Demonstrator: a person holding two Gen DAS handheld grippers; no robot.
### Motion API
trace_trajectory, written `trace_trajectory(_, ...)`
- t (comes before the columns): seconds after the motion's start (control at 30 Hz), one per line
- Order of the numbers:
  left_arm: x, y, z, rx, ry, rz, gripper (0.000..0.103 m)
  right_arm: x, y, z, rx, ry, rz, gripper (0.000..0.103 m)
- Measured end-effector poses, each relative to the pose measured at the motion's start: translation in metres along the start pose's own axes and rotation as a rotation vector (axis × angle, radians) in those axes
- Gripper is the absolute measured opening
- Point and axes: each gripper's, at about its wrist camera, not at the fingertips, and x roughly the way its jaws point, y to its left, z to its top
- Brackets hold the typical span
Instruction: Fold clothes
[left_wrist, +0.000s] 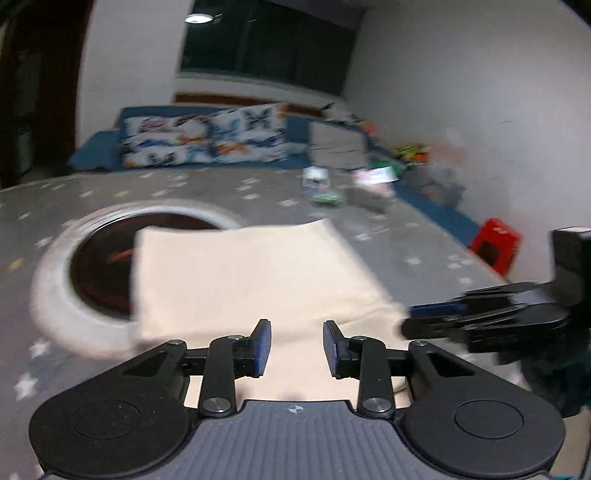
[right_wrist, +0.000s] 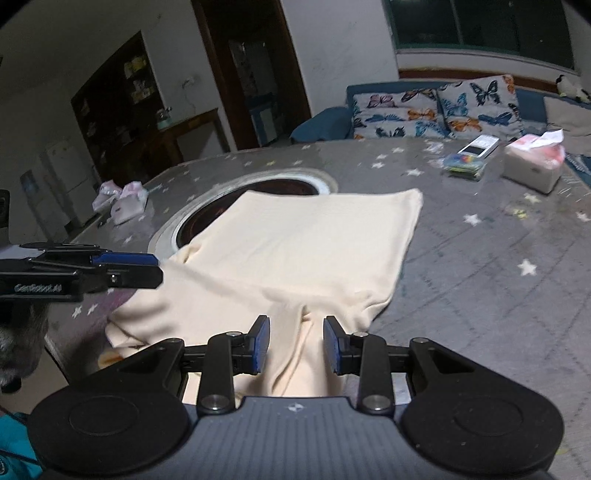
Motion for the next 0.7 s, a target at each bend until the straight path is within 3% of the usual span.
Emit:
trace_trajectory(0.2, -0.007, 0.029, -0.014, -0.039, 0.029, 0.079, 0.034, 0.016, 0.008, -0.004, -0.011, 0.044, -0.007, 0.031)
trace_trajectory(0.33, -0.009, 0.039, -0.019, -0.053, 0.035, 0.093, 0.034, 0.023, 0.01, -0.003, -0.007, 0.059, -0.027, 0.025)
trace_trajectory(0.63, -0.004, 0.051, -0.027, -0.065, 0.058, 0.109, 0.034, 0.027, 0.01, -0.003, 0.021, 0.054, -0.051, 0.025)
trace_trajectory(0.7, -0.004, 0.052, -0.028, -0.067, 0.06, 0.115, 0.034, 0.027, 0.012, -0.002, 0.009, 0.052, -0.06, 0.013)
